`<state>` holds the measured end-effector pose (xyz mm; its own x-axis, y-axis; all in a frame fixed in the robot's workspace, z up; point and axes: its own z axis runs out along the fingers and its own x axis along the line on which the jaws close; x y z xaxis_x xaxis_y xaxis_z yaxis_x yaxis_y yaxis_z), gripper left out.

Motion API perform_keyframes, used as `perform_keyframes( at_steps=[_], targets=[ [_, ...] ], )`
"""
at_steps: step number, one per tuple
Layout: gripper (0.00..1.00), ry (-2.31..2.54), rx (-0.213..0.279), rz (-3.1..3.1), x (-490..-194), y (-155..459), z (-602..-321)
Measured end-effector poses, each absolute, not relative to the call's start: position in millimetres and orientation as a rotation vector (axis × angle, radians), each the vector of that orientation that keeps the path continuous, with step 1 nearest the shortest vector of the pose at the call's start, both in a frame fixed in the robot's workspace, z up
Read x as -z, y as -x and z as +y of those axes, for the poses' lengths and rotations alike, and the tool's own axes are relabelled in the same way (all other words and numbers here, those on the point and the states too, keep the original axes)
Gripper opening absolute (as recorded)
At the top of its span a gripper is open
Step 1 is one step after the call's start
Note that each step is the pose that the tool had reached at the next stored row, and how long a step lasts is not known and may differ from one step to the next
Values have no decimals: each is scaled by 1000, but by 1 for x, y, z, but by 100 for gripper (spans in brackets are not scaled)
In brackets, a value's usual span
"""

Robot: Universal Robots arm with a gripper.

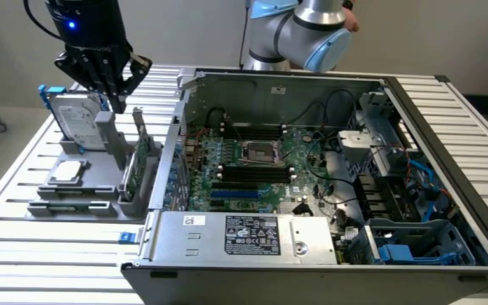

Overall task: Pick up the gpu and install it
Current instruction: 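Pick up the gpu and move the gpu toward the slot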

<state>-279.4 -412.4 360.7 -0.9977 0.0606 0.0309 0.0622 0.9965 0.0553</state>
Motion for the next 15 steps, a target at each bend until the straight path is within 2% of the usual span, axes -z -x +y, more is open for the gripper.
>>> perform_keyframes(
  at_steps=[7, 9, 12, 13, 15],
  targets=[
    [12, 96, 87, -3110, -361, 279, -412],
    [24, 96, 88, -3110, -361, 279, -412],
    [30, 96, 88, -3110, -361, 279, -412],
    [36, 96, 87, -3110, -360, 280, -412],
    [36, 96, 86, -3110, -356, 281, -412]
  ],
)
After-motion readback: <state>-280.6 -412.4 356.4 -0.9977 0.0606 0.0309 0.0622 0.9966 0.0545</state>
